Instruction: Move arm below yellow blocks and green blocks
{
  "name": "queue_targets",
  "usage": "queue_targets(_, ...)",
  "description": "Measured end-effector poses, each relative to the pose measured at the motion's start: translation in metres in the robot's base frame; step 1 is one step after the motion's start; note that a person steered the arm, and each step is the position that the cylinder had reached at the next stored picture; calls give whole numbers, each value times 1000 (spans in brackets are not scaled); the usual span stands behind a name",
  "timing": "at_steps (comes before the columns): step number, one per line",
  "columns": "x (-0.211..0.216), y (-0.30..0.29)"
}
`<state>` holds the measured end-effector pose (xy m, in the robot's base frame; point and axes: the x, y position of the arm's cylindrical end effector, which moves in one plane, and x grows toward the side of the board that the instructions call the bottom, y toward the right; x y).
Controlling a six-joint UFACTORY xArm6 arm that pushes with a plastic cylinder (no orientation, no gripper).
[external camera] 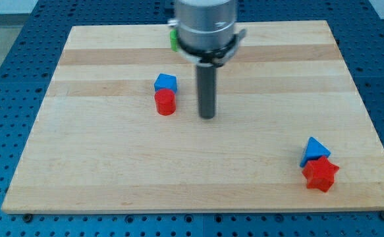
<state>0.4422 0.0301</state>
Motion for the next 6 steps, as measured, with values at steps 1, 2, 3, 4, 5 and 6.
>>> queue_targets(1, -73, 38)
queue_targets(2, -154, 53)
queue_targets(3, -150, 73)
queue_targets(4, -139, 49)
queue_targets(5, -121, -8)
queue_targets(6, -110, -76)
